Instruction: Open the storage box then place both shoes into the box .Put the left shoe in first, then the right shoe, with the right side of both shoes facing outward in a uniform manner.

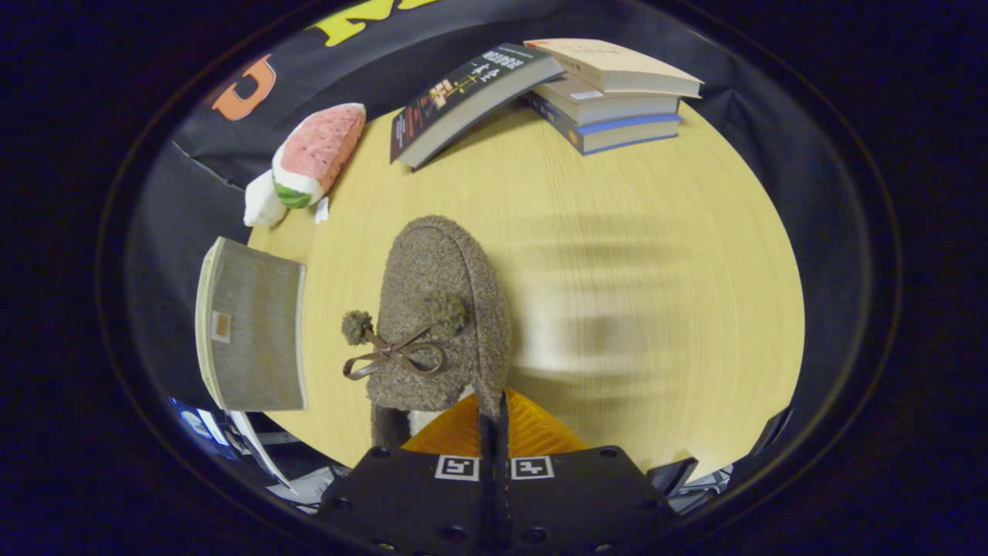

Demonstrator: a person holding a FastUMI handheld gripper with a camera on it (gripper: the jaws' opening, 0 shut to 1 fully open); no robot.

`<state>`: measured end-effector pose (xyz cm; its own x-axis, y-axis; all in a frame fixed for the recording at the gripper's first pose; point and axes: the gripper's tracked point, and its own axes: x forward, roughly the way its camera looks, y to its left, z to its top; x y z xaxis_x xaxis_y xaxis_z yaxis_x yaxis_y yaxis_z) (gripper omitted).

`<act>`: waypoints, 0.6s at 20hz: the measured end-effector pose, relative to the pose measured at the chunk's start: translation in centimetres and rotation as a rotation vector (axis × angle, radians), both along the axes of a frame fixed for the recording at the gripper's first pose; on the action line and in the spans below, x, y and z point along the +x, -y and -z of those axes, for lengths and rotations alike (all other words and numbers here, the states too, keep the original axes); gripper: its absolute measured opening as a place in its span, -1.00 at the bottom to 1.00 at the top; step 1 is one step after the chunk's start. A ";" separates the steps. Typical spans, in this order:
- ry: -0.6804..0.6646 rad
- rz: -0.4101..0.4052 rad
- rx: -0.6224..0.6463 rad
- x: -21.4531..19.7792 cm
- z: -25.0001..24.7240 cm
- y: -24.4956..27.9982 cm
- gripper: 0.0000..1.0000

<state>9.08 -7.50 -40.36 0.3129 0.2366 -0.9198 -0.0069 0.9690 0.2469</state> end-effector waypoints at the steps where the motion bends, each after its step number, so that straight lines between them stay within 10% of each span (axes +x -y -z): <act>1: 0.009 0.004 0.010 -0.2 -1.4 -0.6 -0.99; 12: 0.144 -0.043 0.034 -0.3 -14.9 -15.1 -0.99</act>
